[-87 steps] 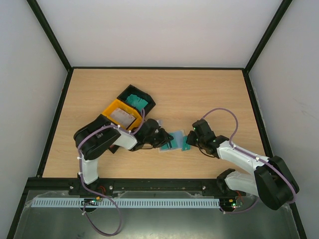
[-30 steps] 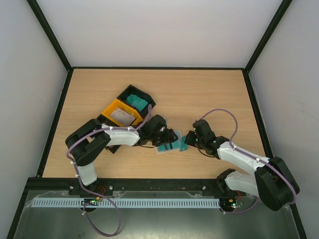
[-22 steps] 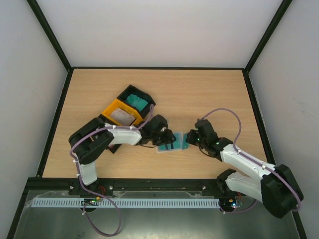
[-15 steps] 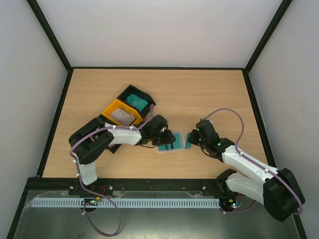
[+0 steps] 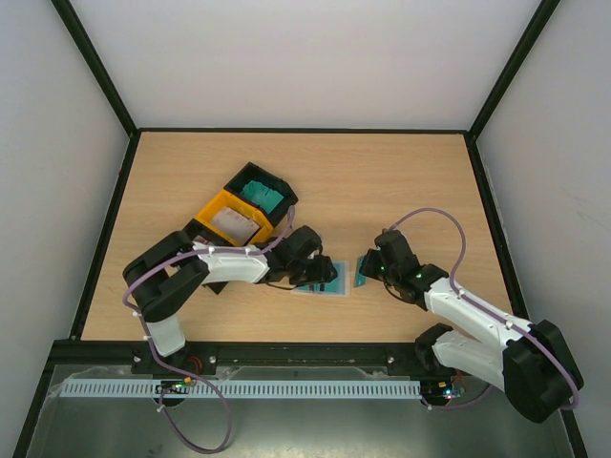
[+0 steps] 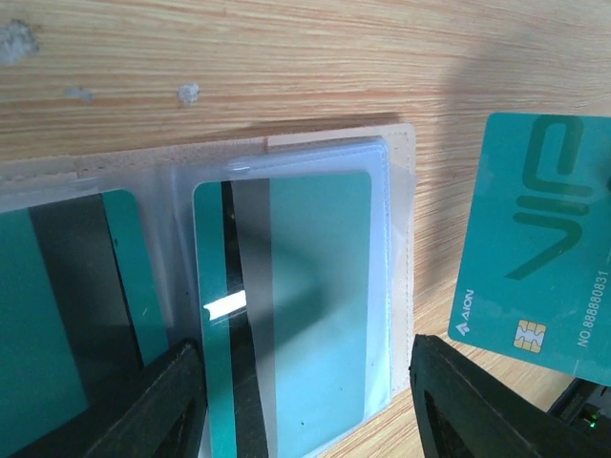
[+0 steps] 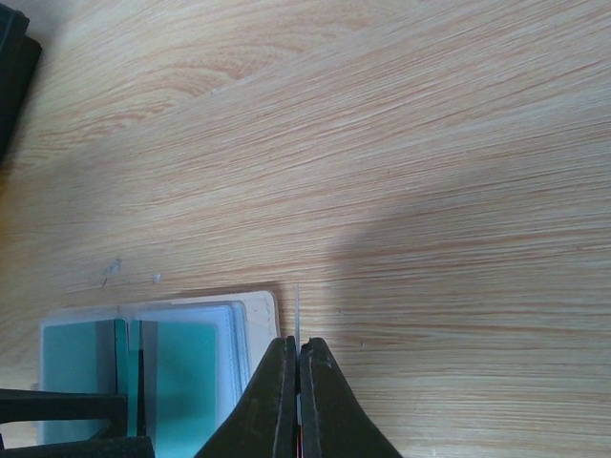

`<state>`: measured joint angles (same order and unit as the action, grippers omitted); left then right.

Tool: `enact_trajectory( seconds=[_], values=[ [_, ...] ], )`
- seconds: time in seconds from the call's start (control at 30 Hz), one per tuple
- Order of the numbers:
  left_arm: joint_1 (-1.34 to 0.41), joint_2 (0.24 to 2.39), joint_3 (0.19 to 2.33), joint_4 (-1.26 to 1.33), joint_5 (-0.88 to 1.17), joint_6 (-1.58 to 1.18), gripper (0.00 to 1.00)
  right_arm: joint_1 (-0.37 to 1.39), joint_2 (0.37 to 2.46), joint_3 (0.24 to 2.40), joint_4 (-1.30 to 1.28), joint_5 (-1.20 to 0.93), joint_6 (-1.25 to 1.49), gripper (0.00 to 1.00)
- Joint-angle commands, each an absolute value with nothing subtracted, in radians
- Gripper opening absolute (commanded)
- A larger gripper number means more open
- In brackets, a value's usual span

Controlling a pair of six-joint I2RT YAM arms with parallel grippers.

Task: Put the credit cards into the card holder
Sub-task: Insert the credit card into the card holder.

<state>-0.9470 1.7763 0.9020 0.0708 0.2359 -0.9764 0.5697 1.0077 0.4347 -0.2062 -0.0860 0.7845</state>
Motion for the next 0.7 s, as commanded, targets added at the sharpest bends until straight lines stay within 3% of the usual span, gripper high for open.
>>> enact_trajectory(
  seconds=[0.0, 0.23, 0.47, 0.67],
  values=[
    [-0.962, 1.752, 0.884, -0.016, 0.206, -0.984, 0.6, 0.572, 1.02, 0.45, -0.215, -0.113, 0.763, 0.02],
    [-0.971, 1.73, 0.859, -0.002, 0.227, -1.01, 0.57, 0.572, 1.012, 0.443, -0.207, -0.141, 0.762, 0.02],
    [-0.981, 1.675, 0.822, -0.035, 0.216, -1.054, 0.7, 0.571, 1.006, 0.427, -0.198, -0.18, 0.766, 0.02],
    [-1.003, 1.668, 0.824, -0.052, 0.192, -1.079, 0.72, 0.571, 0.973, 0.408, -0.211, -0.198, 0.771, 0.02]
  ],
)
